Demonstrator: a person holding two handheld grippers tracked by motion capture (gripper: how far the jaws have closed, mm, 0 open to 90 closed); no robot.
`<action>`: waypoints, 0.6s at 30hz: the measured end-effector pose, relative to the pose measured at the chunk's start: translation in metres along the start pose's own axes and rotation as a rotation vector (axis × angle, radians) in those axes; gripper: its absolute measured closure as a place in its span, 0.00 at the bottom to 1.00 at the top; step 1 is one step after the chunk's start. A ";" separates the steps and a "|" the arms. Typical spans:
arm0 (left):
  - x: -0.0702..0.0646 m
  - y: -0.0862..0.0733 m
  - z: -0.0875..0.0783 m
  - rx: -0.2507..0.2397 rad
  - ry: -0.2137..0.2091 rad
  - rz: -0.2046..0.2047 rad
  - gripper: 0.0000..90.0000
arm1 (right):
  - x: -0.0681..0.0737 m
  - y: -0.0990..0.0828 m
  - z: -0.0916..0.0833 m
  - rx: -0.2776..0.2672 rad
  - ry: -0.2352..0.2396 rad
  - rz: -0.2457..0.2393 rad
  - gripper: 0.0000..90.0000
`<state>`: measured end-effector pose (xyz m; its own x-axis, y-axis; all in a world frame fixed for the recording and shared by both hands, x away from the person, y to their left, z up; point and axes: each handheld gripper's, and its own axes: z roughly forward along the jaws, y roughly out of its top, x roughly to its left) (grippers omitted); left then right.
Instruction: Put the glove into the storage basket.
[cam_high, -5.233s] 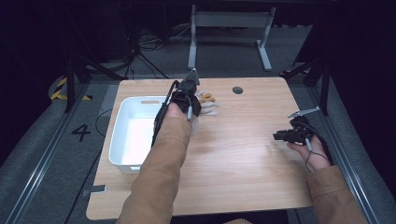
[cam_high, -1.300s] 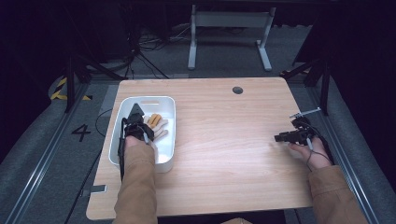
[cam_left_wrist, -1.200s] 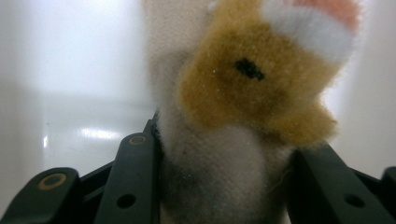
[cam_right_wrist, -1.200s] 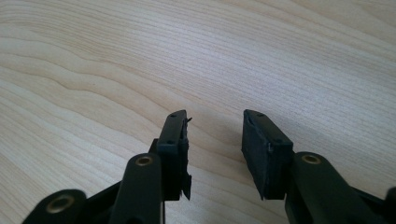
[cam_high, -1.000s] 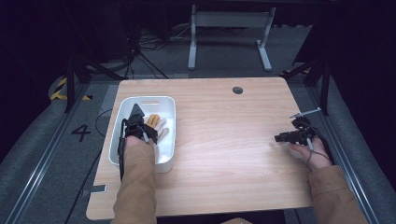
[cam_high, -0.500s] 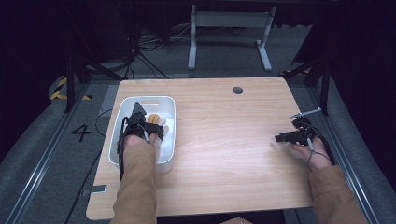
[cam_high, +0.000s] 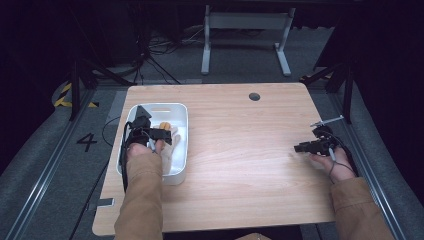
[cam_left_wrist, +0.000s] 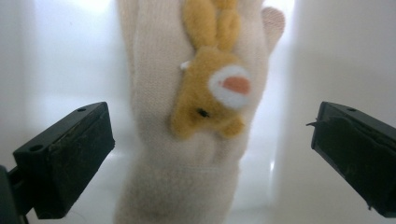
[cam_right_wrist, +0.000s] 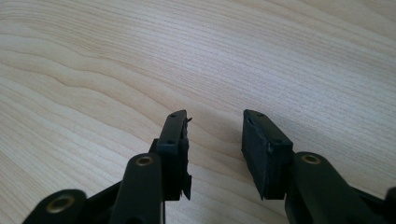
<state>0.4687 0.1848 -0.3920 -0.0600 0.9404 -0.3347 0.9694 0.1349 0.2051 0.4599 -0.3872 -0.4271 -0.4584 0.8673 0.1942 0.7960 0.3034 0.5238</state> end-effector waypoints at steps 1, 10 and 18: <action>-0.001 -0.001 -0.003 -0.008 -0.002 0.012 0.00 | 0.000 0.000 0.000 0.001 -0.002 0.001 0.68; -0.013 -0.010 -0.030 -0.119 -0.069 0.105 0.00 | 0.000 0.001 0.002 0.004 0.000 -0.002 0.67; -0.035 -0.017 -0.045 -0.154 -0.101 0.222 0.00 | 0.001 0.000 0.002 0.004 -0.001 -0.005 0.67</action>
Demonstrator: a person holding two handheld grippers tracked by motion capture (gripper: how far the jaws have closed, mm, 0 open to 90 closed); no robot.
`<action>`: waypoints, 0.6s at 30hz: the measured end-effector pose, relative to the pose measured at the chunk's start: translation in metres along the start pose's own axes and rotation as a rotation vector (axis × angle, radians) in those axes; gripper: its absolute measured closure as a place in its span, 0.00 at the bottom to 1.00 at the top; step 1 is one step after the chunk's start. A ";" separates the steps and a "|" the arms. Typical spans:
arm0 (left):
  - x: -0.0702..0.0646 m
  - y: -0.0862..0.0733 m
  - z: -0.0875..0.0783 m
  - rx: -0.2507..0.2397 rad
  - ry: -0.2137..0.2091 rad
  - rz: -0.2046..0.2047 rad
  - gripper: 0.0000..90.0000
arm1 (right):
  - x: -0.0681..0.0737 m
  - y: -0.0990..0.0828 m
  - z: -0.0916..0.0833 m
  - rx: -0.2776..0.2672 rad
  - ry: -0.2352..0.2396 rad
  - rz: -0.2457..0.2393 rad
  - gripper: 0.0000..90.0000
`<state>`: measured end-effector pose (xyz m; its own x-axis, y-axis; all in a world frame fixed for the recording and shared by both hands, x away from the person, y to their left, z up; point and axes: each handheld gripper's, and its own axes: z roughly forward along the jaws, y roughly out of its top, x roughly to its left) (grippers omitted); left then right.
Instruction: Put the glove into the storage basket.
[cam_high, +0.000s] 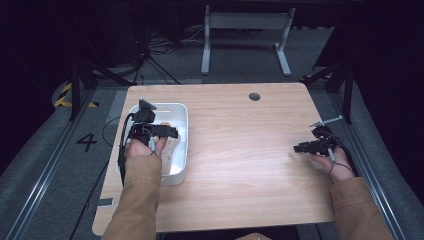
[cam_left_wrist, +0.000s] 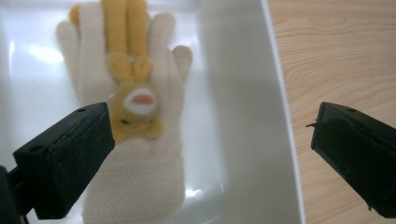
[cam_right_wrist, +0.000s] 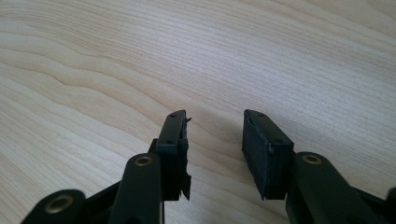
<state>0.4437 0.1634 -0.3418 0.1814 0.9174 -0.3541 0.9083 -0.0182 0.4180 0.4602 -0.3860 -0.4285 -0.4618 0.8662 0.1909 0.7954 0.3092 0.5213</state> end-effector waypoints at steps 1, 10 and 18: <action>-0.004 0.001 -0.001 -0.014 -0.004 0.016 0.00 | 0.000 -0.001 0.000 0.002 -0.001 0.001 0.67; -0.054 -0.001 -0.007 -0.064 -0.113 0.182 0.00 | -0.002 -0.001 -0.002 -0.007 0.001 0.001 0.67; -0.100 -0.011 -0.002 -0.060 -0.213 0.338 0.00 | -0.003 -0.002 -0.002 -0.016 0.009 0.004 0.67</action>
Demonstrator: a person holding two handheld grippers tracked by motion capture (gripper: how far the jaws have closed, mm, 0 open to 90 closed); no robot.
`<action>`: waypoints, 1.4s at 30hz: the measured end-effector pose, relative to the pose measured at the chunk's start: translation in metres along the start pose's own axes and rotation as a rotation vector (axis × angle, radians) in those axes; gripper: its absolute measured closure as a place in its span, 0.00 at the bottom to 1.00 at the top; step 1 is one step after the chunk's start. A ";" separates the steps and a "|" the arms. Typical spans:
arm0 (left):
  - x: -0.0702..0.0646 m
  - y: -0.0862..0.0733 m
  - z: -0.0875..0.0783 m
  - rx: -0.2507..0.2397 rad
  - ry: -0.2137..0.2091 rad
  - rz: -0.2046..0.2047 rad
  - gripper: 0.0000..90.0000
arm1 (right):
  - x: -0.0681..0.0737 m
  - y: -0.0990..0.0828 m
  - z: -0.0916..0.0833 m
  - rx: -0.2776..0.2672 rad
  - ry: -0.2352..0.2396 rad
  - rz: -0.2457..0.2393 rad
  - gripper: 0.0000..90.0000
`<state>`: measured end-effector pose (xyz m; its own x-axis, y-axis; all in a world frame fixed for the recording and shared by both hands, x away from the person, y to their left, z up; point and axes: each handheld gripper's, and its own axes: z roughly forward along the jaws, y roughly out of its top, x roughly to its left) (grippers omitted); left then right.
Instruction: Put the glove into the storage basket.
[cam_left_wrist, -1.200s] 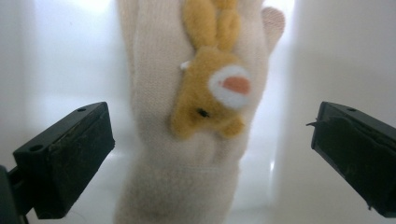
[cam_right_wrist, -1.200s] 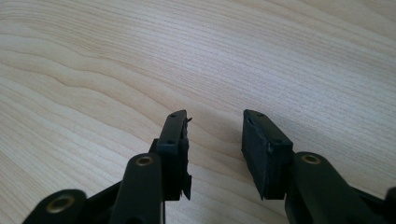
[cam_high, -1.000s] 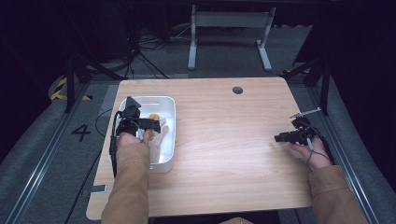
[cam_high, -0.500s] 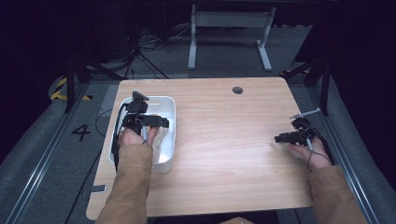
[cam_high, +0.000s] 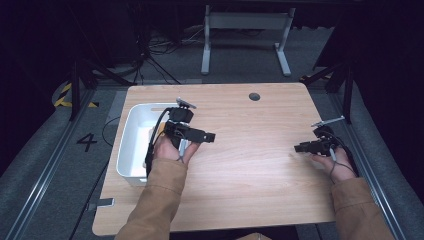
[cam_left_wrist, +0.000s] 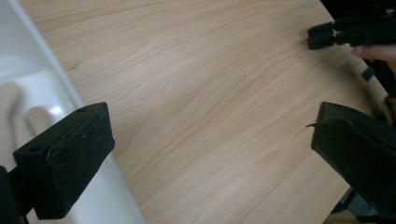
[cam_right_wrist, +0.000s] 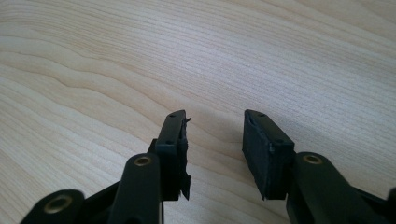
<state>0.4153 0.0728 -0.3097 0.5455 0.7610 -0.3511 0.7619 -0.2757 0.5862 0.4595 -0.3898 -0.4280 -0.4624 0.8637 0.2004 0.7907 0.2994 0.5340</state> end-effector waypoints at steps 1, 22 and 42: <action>-0.004 0.001 0.002 0.008 -0.018 0.018 0.00 | 0.000 0.000 0.000 0.000 -0.001 0.000 0.67; -0.042 -0.028 0.057 0.030 -0.191 0.343 0.00 | -0.001 -0.004 0.000 -0.012 -0.011 -0.005 0.67; -0.045 -0.065 0.110 -0.010 -0.337 0.438 0.00 | 0.000 -0.004 0.005 0.001 -0.018 -0.018 0.67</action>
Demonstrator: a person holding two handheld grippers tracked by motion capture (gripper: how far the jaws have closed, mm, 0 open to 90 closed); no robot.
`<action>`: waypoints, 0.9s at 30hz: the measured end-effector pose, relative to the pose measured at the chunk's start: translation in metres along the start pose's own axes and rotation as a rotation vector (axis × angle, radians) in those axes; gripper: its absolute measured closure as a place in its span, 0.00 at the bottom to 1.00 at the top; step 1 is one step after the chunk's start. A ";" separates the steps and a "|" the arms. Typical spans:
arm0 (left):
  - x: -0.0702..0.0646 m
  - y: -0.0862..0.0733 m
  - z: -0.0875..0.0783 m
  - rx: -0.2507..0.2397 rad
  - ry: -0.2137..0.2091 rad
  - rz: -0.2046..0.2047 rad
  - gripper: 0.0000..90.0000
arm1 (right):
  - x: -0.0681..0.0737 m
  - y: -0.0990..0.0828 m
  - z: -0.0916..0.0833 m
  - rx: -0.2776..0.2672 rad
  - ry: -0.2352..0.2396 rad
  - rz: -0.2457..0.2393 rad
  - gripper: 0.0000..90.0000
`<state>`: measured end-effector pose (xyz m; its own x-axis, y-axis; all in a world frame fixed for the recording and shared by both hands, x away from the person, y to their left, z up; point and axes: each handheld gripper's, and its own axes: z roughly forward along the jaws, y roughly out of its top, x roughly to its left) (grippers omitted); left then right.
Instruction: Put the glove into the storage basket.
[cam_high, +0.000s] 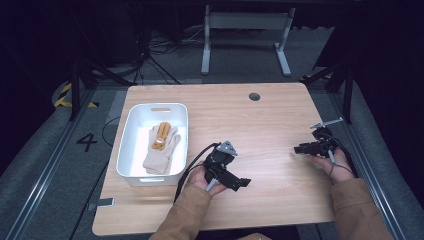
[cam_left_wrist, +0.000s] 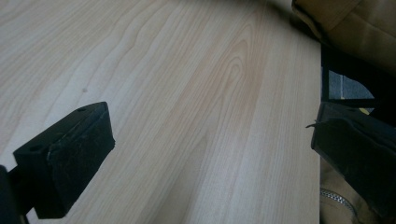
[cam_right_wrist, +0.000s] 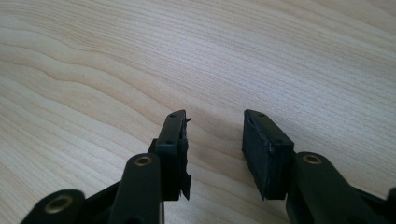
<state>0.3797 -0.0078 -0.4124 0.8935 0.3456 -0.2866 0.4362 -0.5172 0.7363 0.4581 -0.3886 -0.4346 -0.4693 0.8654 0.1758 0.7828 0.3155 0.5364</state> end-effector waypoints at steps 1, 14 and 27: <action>0.001 -0.002 0.004 0.003 -0.003 -0.003 0.00 | 0.000 0.000 0.000 0.004 0.000 -0.001 0.67; 0.010 -0.019 0.042 0.046 0.029 -0.030 0.00 | 0.000 0.000 0.002 0.003 0.000 -0.005 0.67; 0.007 -0.024 0.050 0.053 0.045 -0.005 0.00 | 0.002 0.000 0.003 0.003 -0.003 -0.015 0.67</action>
<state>0.3809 -0.0323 -0.4630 0.8864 0.3820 -0.2616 0.4465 -0.5557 0.7014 0.4584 -0.3854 -0.4361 -0.4799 0.8616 0.1654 0.7770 0.3298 0.5361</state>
